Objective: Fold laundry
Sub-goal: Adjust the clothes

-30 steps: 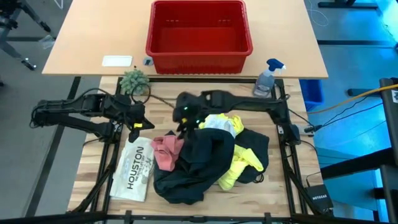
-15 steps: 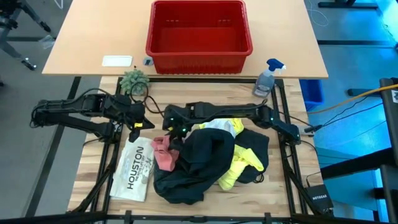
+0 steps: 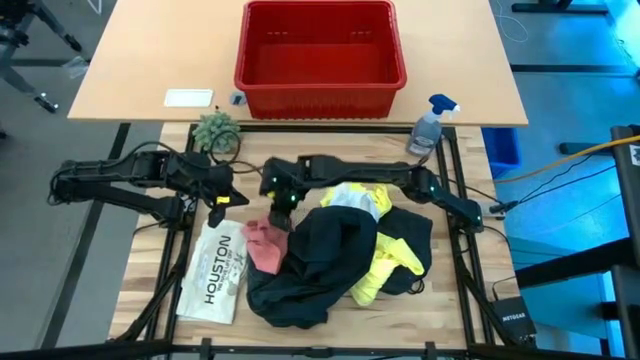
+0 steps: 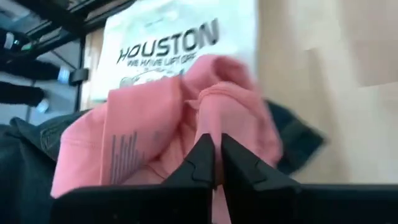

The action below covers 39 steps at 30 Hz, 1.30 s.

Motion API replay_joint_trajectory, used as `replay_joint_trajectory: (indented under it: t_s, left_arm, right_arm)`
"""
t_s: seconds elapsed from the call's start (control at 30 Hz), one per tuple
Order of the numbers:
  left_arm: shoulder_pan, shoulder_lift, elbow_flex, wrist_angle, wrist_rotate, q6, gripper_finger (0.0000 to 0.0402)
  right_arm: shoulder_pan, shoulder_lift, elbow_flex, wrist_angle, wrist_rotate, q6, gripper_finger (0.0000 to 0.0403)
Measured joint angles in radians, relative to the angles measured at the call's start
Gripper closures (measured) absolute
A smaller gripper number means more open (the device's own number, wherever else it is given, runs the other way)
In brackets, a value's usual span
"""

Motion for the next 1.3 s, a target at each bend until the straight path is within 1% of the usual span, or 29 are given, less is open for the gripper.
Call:
replay_joint_trajectory:
  t_s: [0.03, 0.1, 0.23, 0.43, 0.5, 0.53, 0.6, 0.7, 0.73, 0.8, 0.87, 0.9, 0.93, 1.0, 1.07, 1.17, 1.2, 1.23, 1.3]
  left_arm:
    - [0.000, 0.000, 0.000, 0.001, -0.002, 0.000, 0.0401]
    - [0.000, -0.001, 0.000, 0.006, -0.003, 0.000, 0.0401]
    - [0.000, 0.000, 0.000, 0.005, -0.009, 0.000, 0.0401]
    - [0.000, 0.000, 0.000, 0.005, -0.029, 0.009, 0.0401]
    - [0.000, 0.000, 0.000, 0.004, -0.029, 0.010, 0.0401]
    - [0.000, 0.000, 0.000, 0.002, -0.031, 0.015, 0.0401]
    - [0.000, 0.000, 0.000, 0.000, -0.036, 0.022, 0.0401]
    - [0.000, 0.000, 0.000, -0.005, -0.037, 0.024, 0.0401]
    - [0.000, 0.000, 0.000, -0.007, -0.037, 0.027, 0.0401]
    - [0.000, 0.000, 0.000, -0.006, -0.040, 0.028, 0.0401]
    - [0.000, 0.000, 0.000, -0.005, -0.040, 0.028, 0.0401]
    - [0.000, 0.000, 0.000, -0.006, -0.040, 0.028, 0.0401]
    - [0.000, 0.000, 0.000, -0.006, -0.041, 0.028, 0.0401]
    - [0.000, 0.000, 0.000, -0.007, -0.042, 0.028, 0.0401]
    - [0.000, 0.000, 0.000, -0.006, -0.043, 0.032, 0.0401]
    - [0.000, 0.000, 0.000, -0.006, -0.050, 0.046, 0.0401]
    - [0.000, 0.000, 0.000, -0.005, -0.053, 0.046, 0.0401]
    - [0.001, 0.000, 0.000, -0.005, -0.055, 0.047, 0.0401]
    - [0.001, 0.000, 0.000, -0.005, -0.055, 0.046, 0.0401]
  right_arm:
    - [-0.014, -0.003, 0.016, -0.016, 0.007, -0.014, 0.0394]
    - [-0.049, -0.037, 0.002, 0.003, 0.020, -0.033, 0.0399]
    - [-0.161, -0.076, 0.018, -0.028, 0.096, -0.054, 0.0401]
    - [-0.338, -0.142, 0.012, -0.010, 0.256, -0.015, 0.0401]
    - [-0.381, -0.159, 0.018, -0.001, 0.261, 0.005, 0.0401]
    - [-0.399, -0.163, 0.019, 0.011, 0.236, 0.007, 0.0401]
    - [-0.430, -0.166, 0.019, 0.011, 0.141, 0.010, 0.0397]
    - [-0.447, -0.165, 0.016, 0.002, -0.051, 0.030, 0.0377]
    - [-0.448, -0.165, 0.016, 0.001, -0.128, 0.029, 0.0367]
    - [-0.441, -0.168, 0.017, -0.014, -0.245, 0.029, 0.0343]
    - [-0.430, -0.169, 0.017, -0.074, -0.309, 0.019, 0.0317]
    - [-0.424, -0.173, 0.017, -0.123, -0.316, 0.000, 0.0305]
    - [-0.422, -0.177, 0.017, -0.181, -0.304, -0.023, 0.0293]
    - [-0.411, -0.189, 0.016, -0.279, -0.210, -0.071, 0.0273]
    - [-0.411, -0.211, 0.016, -0.349, -0.062, -0.115, 0.0258]
    - [-0.414, -0.248, 0.017, -0.327, 0.169, -0.119, 0.0247]
    - [-0.417, -0.262, 0.017, -0.312, 0.229, -0.106, 0.0247]
    - [-0.422, -0.277, 0.017, -0.301, 0.260, -0.105, 0.0248]
    - [-0.429, -0.313, 0.017, -0.291, 0.260, -0.103, 0.0251]
